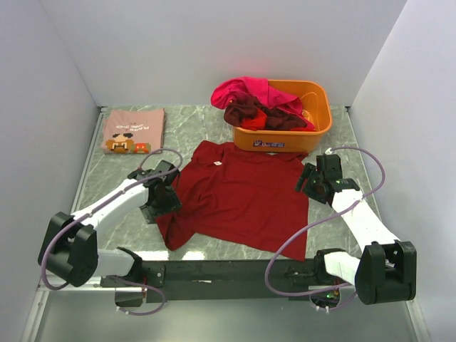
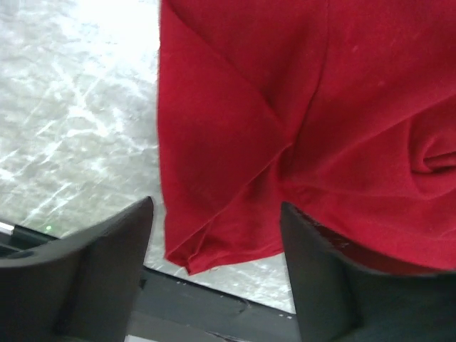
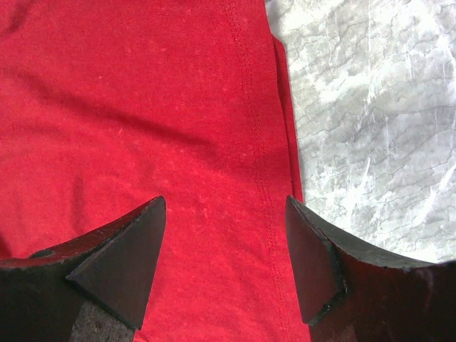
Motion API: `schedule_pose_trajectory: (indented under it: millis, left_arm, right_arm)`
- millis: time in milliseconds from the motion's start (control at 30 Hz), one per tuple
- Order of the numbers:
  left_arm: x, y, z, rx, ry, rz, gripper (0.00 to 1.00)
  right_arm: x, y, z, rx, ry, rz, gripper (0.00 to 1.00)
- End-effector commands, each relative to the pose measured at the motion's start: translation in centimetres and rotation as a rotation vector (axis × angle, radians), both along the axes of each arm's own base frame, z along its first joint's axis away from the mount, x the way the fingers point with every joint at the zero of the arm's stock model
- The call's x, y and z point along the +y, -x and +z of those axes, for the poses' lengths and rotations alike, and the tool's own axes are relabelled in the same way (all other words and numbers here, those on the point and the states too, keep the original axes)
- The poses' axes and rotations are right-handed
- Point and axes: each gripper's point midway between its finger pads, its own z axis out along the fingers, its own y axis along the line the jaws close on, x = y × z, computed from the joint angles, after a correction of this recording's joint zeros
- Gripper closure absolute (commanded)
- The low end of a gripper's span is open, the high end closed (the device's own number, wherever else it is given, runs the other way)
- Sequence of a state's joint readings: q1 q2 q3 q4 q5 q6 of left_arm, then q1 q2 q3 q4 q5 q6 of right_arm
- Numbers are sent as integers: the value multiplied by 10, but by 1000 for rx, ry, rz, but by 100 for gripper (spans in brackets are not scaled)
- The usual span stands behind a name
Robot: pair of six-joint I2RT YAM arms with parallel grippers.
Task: Fold and stack the t-shirts
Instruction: Flatten the tshirt out
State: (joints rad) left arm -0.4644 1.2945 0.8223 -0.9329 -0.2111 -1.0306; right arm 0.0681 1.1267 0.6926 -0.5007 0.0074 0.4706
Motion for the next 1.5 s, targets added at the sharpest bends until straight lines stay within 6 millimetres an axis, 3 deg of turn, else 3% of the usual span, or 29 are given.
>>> schedule_pose_trajectory:
  millis: [0, 100, 300, 500, 667, 1000, 1233, 1467]
  left_arm:
    - [-4, -11, -1, -17, -5, -47, 28]
    - [-7, -24, 1, -51, -2, -42, 43]
    - [-17, -45, 1, -83, 10, -68, 44]
    - [-14, -53, -8, -61, -40, -64, 46]
    - [-12, -59, -11, -57, -73, -56, 57]
    - [-10, -52, -17, -18, -78, -67, 66]
    - [-9, -48, -16, -13, -77, -54, 99]
    - [-3, -48, 13, -88, -71, -34, 99]
  right_arm:
    - [-3, 0, -4, 1, 10, 2, 26]
    - [-3, 0, -5, 7, 12, 1, 26]
    - [-4, 0, -6, 11, 15, 2, 26]
    - [-5, 1, -7, 16, 22, 1, 26]
    - [-5, 1, -7, 16, 19, -1, 26]
    - [-6, 0, -7, 14, 26, -5, 26]
    - [-8, 1, -7, 9, 32, -10, 26]
    - [-6, 3, -7, 14, 26, 0, 27]
